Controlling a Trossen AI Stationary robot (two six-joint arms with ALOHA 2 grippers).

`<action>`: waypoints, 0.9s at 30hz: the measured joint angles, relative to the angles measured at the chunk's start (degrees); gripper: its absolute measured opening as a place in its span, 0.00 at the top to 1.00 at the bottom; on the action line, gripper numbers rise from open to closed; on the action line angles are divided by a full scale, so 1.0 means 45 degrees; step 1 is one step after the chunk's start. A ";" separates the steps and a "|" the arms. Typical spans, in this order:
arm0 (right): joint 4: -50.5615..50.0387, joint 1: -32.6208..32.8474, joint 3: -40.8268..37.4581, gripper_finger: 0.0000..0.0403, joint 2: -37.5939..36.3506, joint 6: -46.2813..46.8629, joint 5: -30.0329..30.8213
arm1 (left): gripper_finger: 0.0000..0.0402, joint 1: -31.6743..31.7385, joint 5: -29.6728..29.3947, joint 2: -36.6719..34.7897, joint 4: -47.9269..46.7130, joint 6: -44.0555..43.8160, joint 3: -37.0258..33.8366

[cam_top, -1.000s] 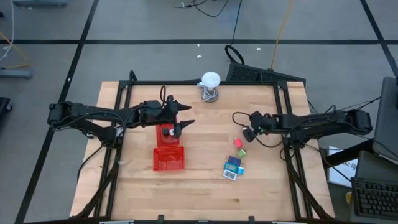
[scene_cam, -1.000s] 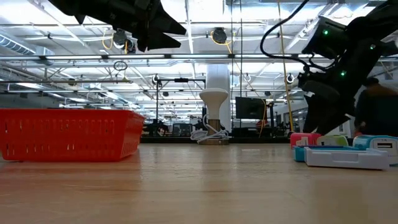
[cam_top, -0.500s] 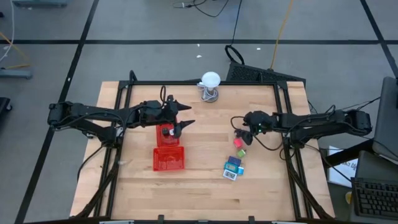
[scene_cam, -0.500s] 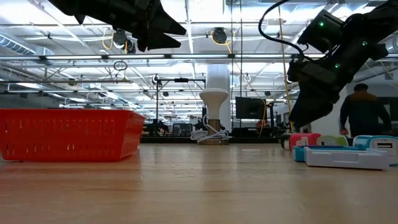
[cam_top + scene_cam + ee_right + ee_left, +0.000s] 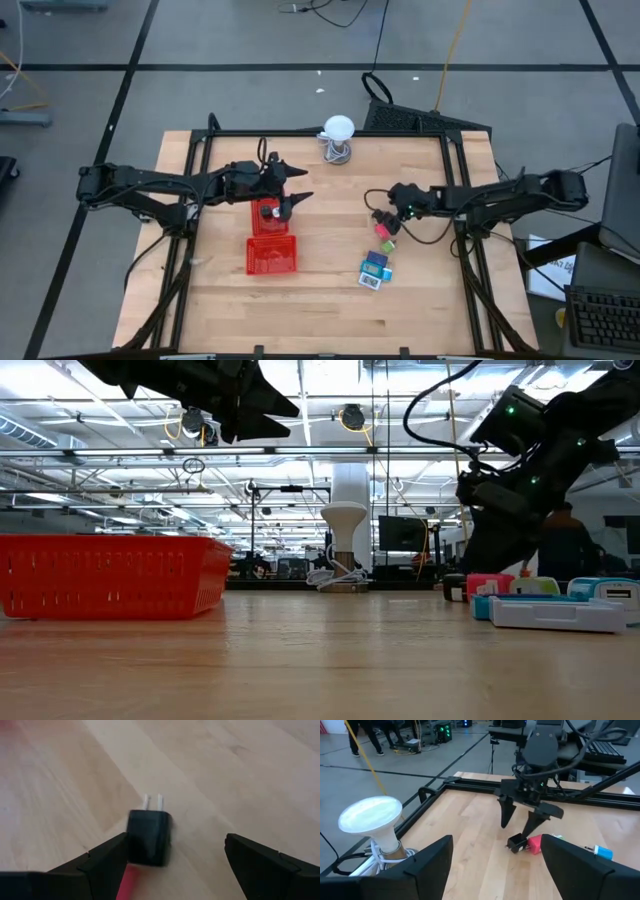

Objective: Pick & Place Office items
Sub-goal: Put the black charger adapter into the top red basket

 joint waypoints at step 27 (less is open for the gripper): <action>0.2417 0.0191 0.0009 0.49 0.2071 -0.1188 0.0020 | 0.29 0.0000 -0.0176 0.0000 0.0004 -0.0024 0.0005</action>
